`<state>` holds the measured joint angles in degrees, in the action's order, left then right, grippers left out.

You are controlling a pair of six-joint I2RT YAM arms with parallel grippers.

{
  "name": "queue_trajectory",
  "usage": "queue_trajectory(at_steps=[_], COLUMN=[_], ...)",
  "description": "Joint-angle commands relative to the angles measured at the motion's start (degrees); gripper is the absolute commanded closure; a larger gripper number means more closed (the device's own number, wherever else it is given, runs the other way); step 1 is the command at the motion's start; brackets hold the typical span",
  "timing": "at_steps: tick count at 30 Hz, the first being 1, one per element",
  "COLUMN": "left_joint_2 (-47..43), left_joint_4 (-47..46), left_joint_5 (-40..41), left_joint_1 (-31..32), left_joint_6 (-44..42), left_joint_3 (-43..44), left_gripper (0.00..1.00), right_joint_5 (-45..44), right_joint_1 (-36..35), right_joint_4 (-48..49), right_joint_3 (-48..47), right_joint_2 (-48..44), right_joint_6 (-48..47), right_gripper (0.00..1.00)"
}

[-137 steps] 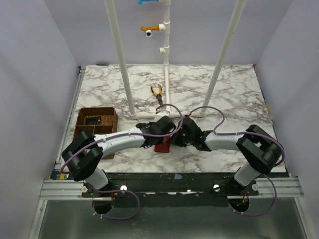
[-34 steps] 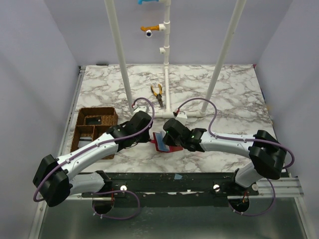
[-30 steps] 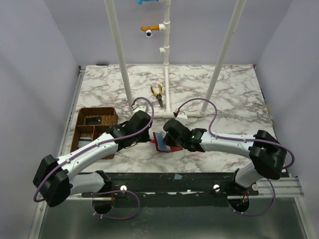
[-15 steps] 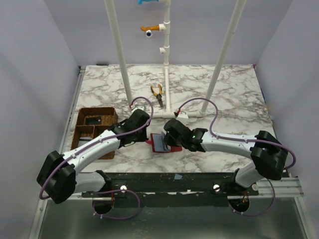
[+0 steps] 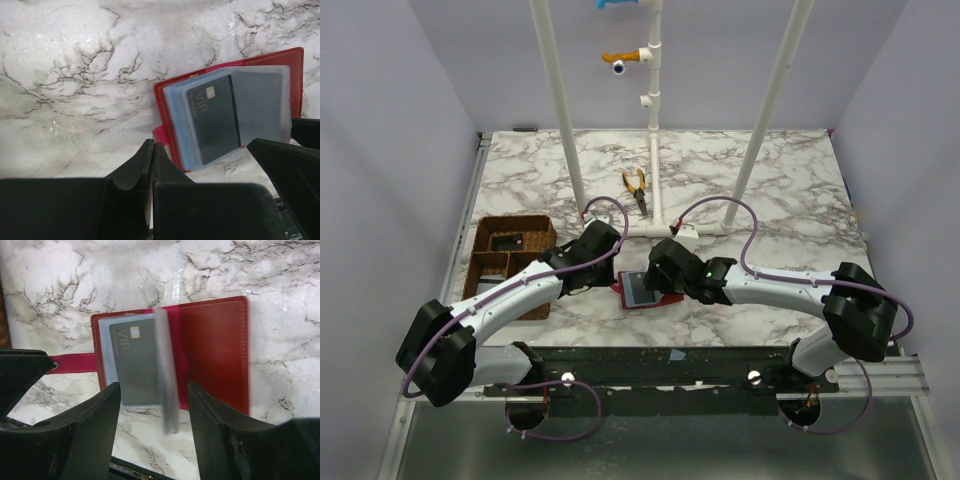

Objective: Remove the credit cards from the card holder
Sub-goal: Open the card holder at the center of the board.

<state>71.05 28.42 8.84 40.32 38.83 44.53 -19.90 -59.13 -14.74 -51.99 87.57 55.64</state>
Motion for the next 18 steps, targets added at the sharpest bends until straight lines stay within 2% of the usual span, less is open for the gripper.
queue_trajectory(at_steps=[1, 16, 18], left_joint_2=[0.3, 1.0, 1.1], left_joint_4=[-0.9, -1.5, -1.5], left_joint_5=[-1.3, -2.4, -2.5], left_joint_1=[-0.5, -0.7, -0.8], left_joint_6=[-0.6, -1.2, -1.3], left_joint_3=[-1.0, -0.9, -0.6], left_gripper=[1.00, 1.00, 1.00], right_joint_5=[-1.4, -0.5, -0.5], right_joint_1=[0.5, 1.3, 1.4], right_joint_4=[-0.9, -0.6, -0.4], right_joint_3=[-0.3, 0.5, 0.8], right_joint_2=[0.3, 2.0, 2.7], right_joint_6=[-0.2, -0.7, -0.7], right_gripper=[0.40, 0.40, 0.53])
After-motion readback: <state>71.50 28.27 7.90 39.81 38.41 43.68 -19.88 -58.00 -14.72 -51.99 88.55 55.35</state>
